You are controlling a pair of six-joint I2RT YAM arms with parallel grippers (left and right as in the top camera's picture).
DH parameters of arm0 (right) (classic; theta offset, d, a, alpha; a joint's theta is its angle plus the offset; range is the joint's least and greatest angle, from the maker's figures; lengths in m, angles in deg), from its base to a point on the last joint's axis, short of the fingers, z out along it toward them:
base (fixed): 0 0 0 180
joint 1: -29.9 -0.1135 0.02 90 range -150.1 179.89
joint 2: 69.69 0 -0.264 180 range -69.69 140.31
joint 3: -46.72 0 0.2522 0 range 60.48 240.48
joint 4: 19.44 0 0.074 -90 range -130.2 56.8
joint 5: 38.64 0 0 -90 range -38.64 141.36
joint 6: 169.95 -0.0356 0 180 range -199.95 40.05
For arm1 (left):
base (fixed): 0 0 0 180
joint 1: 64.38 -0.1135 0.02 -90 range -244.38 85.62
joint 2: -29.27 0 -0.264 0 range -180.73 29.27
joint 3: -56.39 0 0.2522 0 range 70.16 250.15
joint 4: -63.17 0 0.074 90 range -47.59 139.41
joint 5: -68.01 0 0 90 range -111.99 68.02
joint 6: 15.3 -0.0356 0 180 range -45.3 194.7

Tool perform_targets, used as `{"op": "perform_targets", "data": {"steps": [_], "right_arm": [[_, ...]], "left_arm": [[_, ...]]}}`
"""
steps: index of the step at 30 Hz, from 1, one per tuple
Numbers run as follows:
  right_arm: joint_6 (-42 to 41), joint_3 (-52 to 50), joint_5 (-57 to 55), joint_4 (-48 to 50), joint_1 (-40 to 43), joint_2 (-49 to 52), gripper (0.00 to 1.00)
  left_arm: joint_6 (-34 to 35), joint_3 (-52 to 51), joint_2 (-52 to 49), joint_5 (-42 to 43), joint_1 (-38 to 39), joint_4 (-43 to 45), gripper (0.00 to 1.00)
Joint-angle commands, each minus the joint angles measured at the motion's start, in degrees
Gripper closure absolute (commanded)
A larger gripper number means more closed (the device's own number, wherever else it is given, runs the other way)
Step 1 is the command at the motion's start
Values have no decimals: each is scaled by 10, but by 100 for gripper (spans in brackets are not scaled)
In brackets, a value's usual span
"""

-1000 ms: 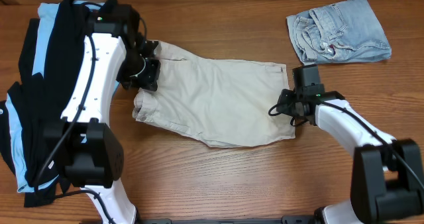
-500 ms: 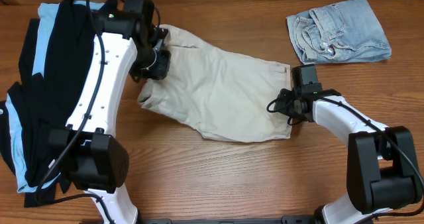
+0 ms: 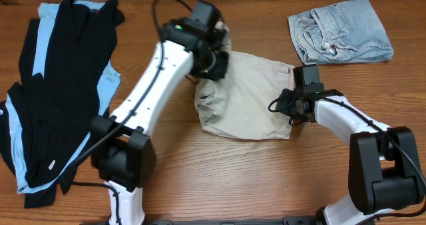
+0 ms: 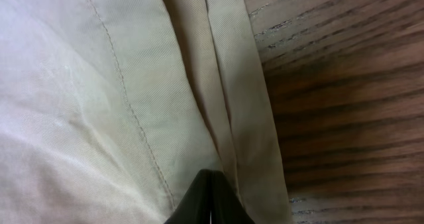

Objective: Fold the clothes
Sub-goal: 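Fold the left end of the shorts over toward the right gripper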

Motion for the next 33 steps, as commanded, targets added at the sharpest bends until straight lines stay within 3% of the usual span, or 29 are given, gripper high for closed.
{"op": "perform_targets", "data": {"steps": [1, 13, 14, 17, 18, 19, 24, 28, 33], "right_arm": [[-8, -16, 19, -7, -3, 38, 96], [-7, -16, 44, 9, -3, 38, 96], [-7, -16, 44, 9, -3, 38, 96], [-7, -15, 44, 11, -3, 37, 96], [-7, -15, 44, 14, -3, 35, 96], [-7, -14, 44, 17, -3, 31, 96], [-7, -10, 44, 13, 2, -11, 96], [-7, -9, 44, -16, 23, -80, 96], [30, 0, 86, -56, 43, -168, 73]], "left_arm": [[12, 17, -8, 27, 41, 11, 96], [13, 17, -81, 75, 94, 71, 83], [19, 17, -87, 75, 96, 75, 77], [23, 17, -99, 84, 95, 92, 21], [23, 17, -99, 90, 95, 97, 7], [23, 17, -99, 94, 95, 102, 0], [21, 28, -98, 100, 90, 106, 0], [20, 72, -98, 100, 66, 57, 0], [-11, 144, -98, 80, 22, -30, 0]]}}
